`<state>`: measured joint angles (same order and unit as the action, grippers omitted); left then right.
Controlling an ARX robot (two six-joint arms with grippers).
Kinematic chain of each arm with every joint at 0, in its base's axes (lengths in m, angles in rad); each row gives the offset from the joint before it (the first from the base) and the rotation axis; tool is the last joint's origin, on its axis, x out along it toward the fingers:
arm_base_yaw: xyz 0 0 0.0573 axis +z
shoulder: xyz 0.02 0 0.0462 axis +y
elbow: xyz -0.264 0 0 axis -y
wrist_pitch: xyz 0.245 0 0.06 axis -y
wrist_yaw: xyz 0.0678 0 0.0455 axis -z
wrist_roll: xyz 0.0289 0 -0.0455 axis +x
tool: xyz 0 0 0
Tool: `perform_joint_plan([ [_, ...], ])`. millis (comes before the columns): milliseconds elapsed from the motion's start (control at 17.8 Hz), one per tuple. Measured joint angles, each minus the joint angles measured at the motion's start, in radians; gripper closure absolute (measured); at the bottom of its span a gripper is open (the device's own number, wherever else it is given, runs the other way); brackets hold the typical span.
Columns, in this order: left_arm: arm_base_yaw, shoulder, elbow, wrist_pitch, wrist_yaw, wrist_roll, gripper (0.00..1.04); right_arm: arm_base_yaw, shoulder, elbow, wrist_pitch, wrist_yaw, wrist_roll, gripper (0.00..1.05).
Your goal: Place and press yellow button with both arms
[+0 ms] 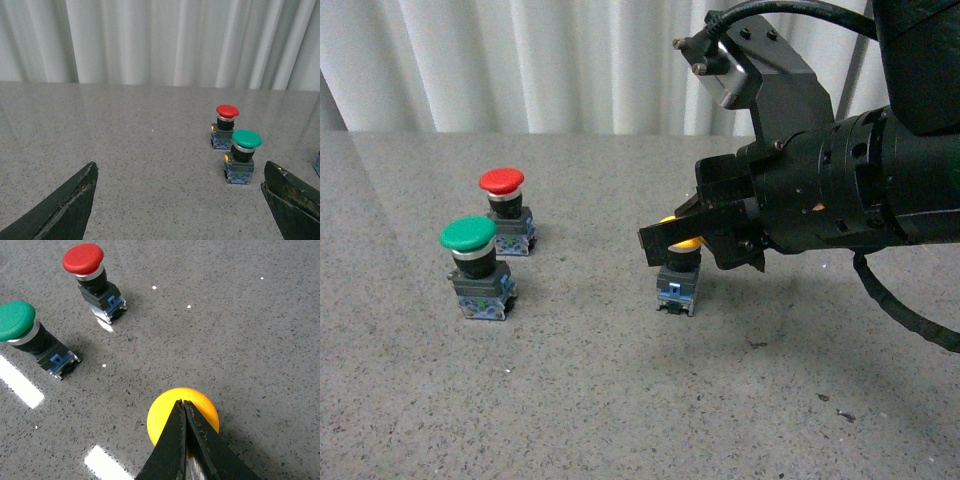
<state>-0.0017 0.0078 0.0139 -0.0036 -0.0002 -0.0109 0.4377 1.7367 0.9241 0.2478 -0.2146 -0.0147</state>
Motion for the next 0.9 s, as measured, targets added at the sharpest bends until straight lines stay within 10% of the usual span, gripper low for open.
perform_joint_plan([
  [899,0.0,0.0,0.0,0.0,0.0,0.0,0.07,-0.027,-0.146,-0.055,0.093,-0.101,0.183,1.03],
])
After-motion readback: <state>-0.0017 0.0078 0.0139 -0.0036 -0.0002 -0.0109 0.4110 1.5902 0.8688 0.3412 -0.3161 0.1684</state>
